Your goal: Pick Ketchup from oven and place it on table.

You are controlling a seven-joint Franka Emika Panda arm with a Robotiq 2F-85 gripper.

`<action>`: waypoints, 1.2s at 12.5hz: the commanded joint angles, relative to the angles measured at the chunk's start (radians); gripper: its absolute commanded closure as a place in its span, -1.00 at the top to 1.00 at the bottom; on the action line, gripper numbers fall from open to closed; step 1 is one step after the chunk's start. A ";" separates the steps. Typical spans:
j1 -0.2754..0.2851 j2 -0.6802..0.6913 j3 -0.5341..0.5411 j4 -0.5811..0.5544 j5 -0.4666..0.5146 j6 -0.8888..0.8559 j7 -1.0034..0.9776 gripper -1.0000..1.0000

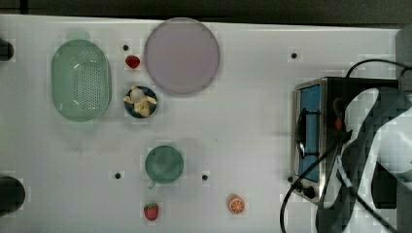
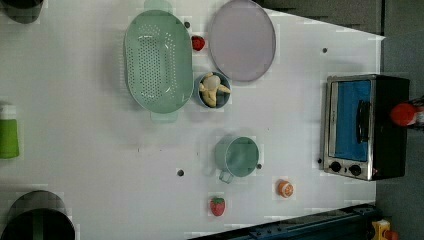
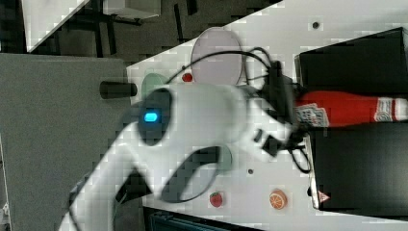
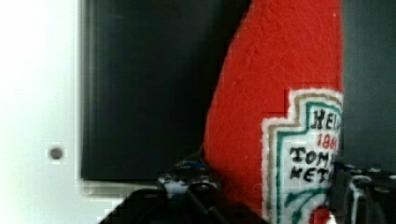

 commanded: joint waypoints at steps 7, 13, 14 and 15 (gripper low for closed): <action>0.233 -0.295 0.243 0.042 -0.075 -0.317 -0.025 0.26; 0.253 -0.299 0.370 -0.153 -0.084 -0.228 -0.019 0.26; 0.254 -0.298 0.373 -0.202 -0.084 -0.165 -0.015 0.26; 0.253 -0.297 0.374 -0.255 -0.084 -0.104 -0.015 0.26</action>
